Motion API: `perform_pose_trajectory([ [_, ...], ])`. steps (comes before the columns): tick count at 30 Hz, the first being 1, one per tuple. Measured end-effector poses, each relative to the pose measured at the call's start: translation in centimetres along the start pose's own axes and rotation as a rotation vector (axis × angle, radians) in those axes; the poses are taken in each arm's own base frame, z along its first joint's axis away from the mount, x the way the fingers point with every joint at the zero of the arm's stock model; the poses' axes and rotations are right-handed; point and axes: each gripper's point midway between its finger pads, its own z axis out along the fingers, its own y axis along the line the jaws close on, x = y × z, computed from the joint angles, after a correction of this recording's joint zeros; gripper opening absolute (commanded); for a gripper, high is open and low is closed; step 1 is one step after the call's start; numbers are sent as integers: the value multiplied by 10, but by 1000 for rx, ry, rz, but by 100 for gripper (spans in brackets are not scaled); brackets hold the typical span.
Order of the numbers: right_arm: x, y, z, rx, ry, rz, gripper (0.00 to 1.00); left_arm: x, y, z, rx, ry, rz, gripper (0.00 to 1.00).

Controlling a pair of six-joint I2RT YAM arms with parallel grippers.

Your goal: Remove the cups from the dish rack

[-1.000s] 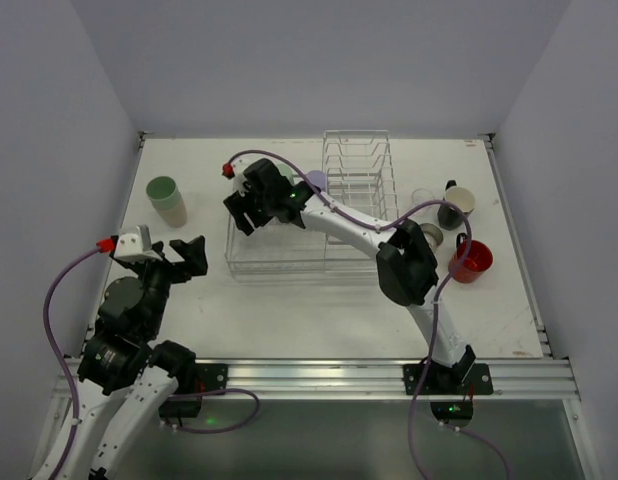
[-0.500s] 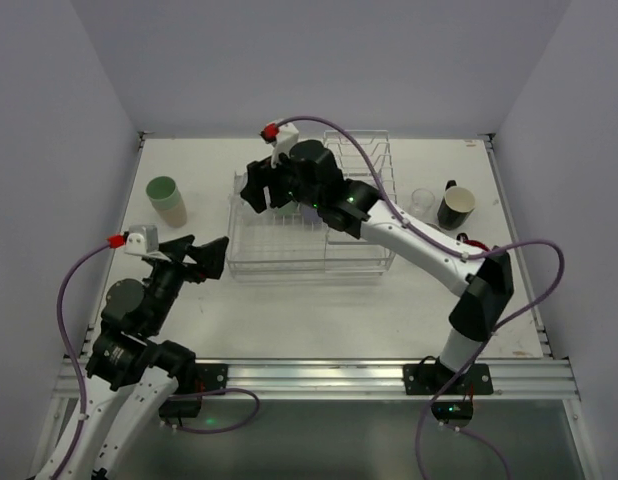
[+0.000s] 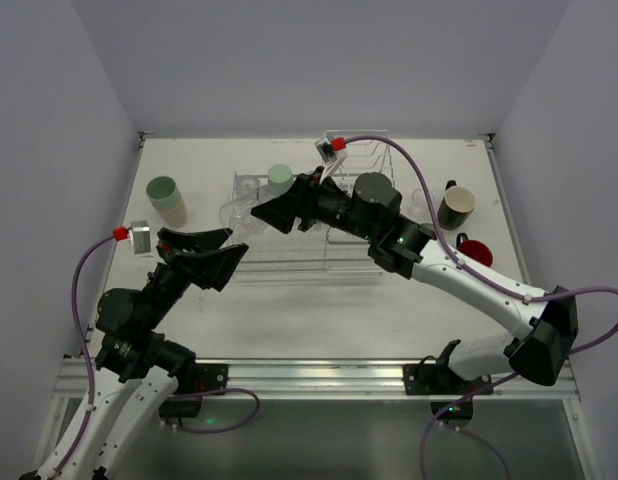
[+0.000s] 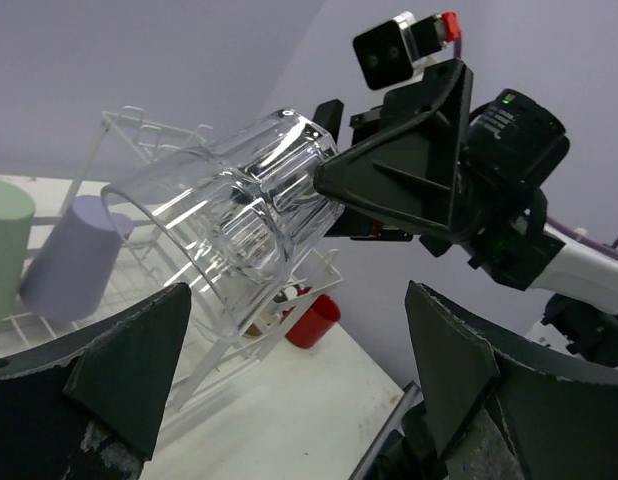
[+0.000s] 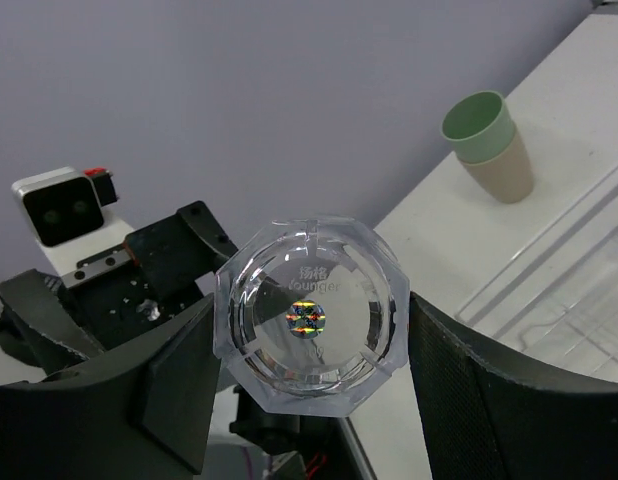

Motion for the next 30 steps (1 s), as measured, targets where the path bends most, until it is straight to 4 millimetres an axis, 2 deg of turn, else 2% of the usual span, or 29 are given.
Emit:
perform_pose_trajectory([
  [4, -2, 16, 0, -75, 0, 54, 13, 0, -14, 3, 70, 16, -36, 87],
  [7, -3, 27, 0, -126, 2, 81, 13, 2, -19, 4, 94, 28, -55, 78],
  [8, -2, 29, 1, -137, 3, 89, 13, 1, -21, 5, 101, 29, -62, 72],
  [12, 4, 34, 5, -167, 26, 118, 12, 0, -24, 8, 124, 26, -63, 60],
  [13, 7, 35, 6, -174, 32, 124, 12, -1, -24, 10, 125, 25, -64, 54],
  [14, 11, 35, 6, -178, 40, 129, 12, -1, -24, 11, 125, 24, -64, 38],
  [16, 17, 36, 6, -192, 54, 148, 14, -2, -21, 13, 115, 19, -65, 22],
  [17, 16, 36, 6, -194, 46, 155, 19, -2, -19, 13, 106, 15, -68, 9],
  [18, 15, 36, 6, -199, 40, 163, 37, -5, -24, 13, 127, 6, -69, 0],
  [21, 14, 38, 6, -210, 25, 182, 62, -10, -31, 12, 141, 0, -63, 0],
  [22, 14, 39, 5, -211, 23, 184, 75, -11, -31, 11, 136, 3, -54, 0],
  [24, 13, 37, 5, -197, 14, 179, 86, -12, -28, 12, 103, 12, -31, 0],
  [25, 15, 34, 4, -184, 18, 173, 95, -17, -22, 13, 57, 1, -9, 0],
  [26, 17, 31, 2, -170, 22, 168, 99, -22, -13, 16, 2, -12, 13, 0],
  [30, 20, 20, -6, -107, 19, 132, 99, -42, 20, 25, -236, -5, 103, 0],
])
